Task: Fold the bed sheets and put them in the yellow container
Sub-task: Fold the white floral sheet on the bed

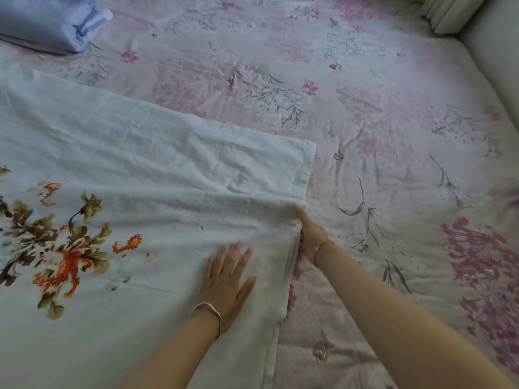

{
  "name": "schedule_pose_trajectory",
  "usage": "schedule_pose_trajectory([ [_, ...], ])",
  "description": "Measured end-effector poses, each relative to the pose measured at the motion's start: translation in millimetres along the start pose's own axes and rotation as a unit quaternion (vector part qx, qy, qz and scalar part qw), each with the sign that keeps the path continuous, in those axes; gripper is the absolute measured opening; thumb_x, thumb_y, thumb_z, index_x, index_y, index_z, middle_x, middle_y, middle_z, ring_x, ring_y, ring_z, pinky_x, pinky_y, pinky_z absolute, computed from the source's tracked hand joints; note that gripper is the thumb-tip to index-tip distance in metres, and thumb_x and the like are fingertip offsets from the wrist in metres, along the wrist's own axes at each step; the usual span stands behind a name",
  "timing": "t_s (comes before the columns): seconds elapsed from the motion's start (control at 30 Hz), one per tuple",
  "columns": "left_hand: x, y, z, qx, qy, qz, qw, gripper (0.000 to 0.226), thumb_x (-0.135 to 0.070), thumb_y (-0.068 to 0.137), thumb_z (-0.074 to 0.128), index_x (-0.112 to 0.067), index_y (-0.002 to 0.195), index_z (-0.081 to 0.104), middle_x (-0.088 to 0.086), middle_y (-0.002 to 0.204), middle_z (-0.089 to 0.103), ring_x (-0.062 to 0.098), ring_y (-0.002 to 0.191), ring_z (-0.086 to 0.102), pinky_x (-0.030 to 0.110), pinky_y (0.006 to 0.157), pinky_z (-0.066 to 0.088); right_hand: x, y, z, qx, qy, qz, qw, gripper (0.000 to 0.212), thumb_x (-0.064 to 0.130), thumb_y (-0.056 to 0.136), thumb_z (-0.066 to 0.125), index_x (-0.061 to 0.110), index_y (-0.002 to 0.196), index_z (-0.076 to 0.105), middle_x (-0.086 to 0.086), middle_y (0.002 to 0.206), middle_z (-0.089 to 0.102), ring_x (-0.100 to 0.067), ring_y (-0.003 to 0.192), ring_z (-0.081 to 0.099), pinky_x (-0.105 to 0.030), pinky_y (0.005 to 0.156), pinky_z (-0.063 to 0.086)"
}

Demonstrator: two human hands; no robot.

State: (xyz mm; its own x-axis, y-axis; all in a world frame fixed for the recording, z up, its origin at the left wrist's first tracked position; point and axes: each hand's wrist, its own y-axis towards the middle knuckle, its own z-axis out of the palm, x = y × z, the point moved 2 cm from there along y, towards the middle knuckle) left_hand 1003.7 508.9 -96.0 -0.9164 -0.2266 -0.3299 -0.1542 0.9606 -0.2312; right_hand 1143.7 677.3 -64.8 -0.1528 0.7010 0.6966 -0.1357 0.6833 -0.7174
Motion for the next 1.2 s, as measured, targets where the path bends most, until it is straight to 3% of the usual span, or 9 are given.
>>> schedule_pose_trajectory([
  [0.2, 1, 70, -44, -0.107, -0.046, -0.029, 0.993, 0.075, -0.07, 0.07, -0.029, -0.039, 0.137, -0.027, -0.016, 0.145, -0.033, 0.006, 0.136, -0.03, 0.026, 0.105, -0.028, 44, 46, 6, 0.056, 0.059, 0.02, 0.997, 0.065, 0.063, 0.078, 0.061, 0.018, 0.125, 0.057, -0.006, 0.121, 0.062, -0.023, 0.106, 0.063, -0.039, 0.089, 0.052],
  [0.33, 3, 115, -56, -0.114, -0.02, -0.028, 0.993, 0.071, -0.069, 0.071, -0.028, -0.041, 0.136, -0.028, -0.017, 0.145, -0.03, 0.008, 0.138, -0.027, 0.035, 0.109, -0.022, 66, 74, -1, -0.104, -0.171, 0.019, 0.98, 0.106, 0.068, 0.055, 0.073, 0.002, 0.133, 0.043, -0.013, 0.117, 0.061, -0.025, 0.086, 0.061, -0.033, 0.07, 0.051],
  [0.43, 10, 133, -34, -0.07, 0.014, -0.043, 0.997, 0.067, -0.064, 0.072, -0.029, -0.04, 0.135, -0.03, -0.012, 0.152, -0.025, 0.011, 0.14, -0.025, 0.04, 0.11, -0.022, 84, 91, -15, -0.144, -0.167, -0.003, 0.975, 0.09, 0.06, 0.059, 0.077, -0.004, 0.118, 0.056, -0.014, 0.093, 0.066, -0.027, 0.079, 0.064, -0.037, 0.072, 0.056],
  [0.57, 13, 139, -9, -0.05, 0.051, -0.049, 0.996, 0.06, -0.05, 0.097, -0.003, -0.027, 0.149, 0.017, 0.002, 0.155, 0.022, 0.019, 0.142, 0.013, 0.048, 0.113, 0.0, 82, 102, -14, -0.079, -0.017, 0.001, 0.997, 0.062, 0.048, 0.065, 0.08, 0.001, 0.102, 0.066, -0.012, 0.098, 0.07, -0.028, 0.086, 0.068, -0.037, 0.074, 0.057],
  [0.67, 15, 149, -24, -0.084, 0.081, -0.01, 0.993, 0.059, -0.057, 0.095, -0.004, -0.032, 0.148, 0.001, -0.001, 0.157, 0.012, 0.015, 0.143, 0.0, 0.043, 0.113, -0.013, 121, 102, 7, -0.061, 0.018, -0.108, 0.992, 0.031, 0.019, 0.087, 0.067, 0.001, 0.113, 0.064, -0.01, 0.104, 0.067, -0.021, 0.085, 0.062, -0.026, 0.067, 0.053],
  [0.83, 4, 176, -51, -0.133, 0.053, -0.001, 0.99, 0.067, -0.063, 0.09, -0.006, -0.032, 0.149, 0.002, -0.003, 0.156, 0.004, 0.02, 0.145, 0.003, 0.044, 0.113, -0.009, 187, 121, 18, -0.183, -0.037, -0.255, 0.949, 0.006, 0.013, 0.085, 0.063, 0.016, 0.081, 0.067, 0.008, 0.059, 0.052, -0.011, 0.061, 0.046, -0.017, 0.049, 0.036],
  [1.0, 11, 180, -15, -0.055, 0.084, 0.002, 0.995, 0.062, -0.059, 0.094, 0.005, -0.032, 0.148, 0.019, 0.002, 0.155, 0.025, 0.023, 0.142, 0.015, 0.051, 0.111, 0.007, 129, 147, 7, -0.241, -0.076, -0.174, 0.952, 0.028, 0.013, 0.089, 0.055, 0.004, 0.114, 0.059, -0.012, 0.092, 0.062, -0.025, 0.092, 0.061, -0.028, 0.074, 0.044],
  [1.1, 14, 183, -13, -0.068, 0.095, 0.018, 0.993, 0.065, -0.065, 0.083, -0.019, -0.041, 0.144, -0.019, -0.006, 0.155, -0.02, 0.017, 0.142, -0.02, 0.048, 0.112, -0.015, 117, 128, 29, -0.258, -0.145, -0.259, 0.919, 0.044, 0.019, 0.094, 0.05, 0.018, 0.137, 0.039, -0.003, 0.129, 0.052, -0.024, 0.12, 0.049, -0.029, 0.089, 0.039],
  [1.2, 12, 184, -15, -0.037, 0.071, 0.013, 0.997, 0.059, -0.063, 0.071, -0.03, -0.045, 0.127, -0.042, -0.014, 0.135, -0.049, 0.013, 0.13, -0.044, 0.044, 0.106, -0.03, 80, 96, 51, -0.237, -0.336, -0.385, 0.826, 0.055, 0.033, 0.098, 0.035, 0.023, 0.15, 0.018, 0.003, 0.159, 0.009, -0.015, 0.146, 0.006, -0.029, 0.116, 0.002],
])
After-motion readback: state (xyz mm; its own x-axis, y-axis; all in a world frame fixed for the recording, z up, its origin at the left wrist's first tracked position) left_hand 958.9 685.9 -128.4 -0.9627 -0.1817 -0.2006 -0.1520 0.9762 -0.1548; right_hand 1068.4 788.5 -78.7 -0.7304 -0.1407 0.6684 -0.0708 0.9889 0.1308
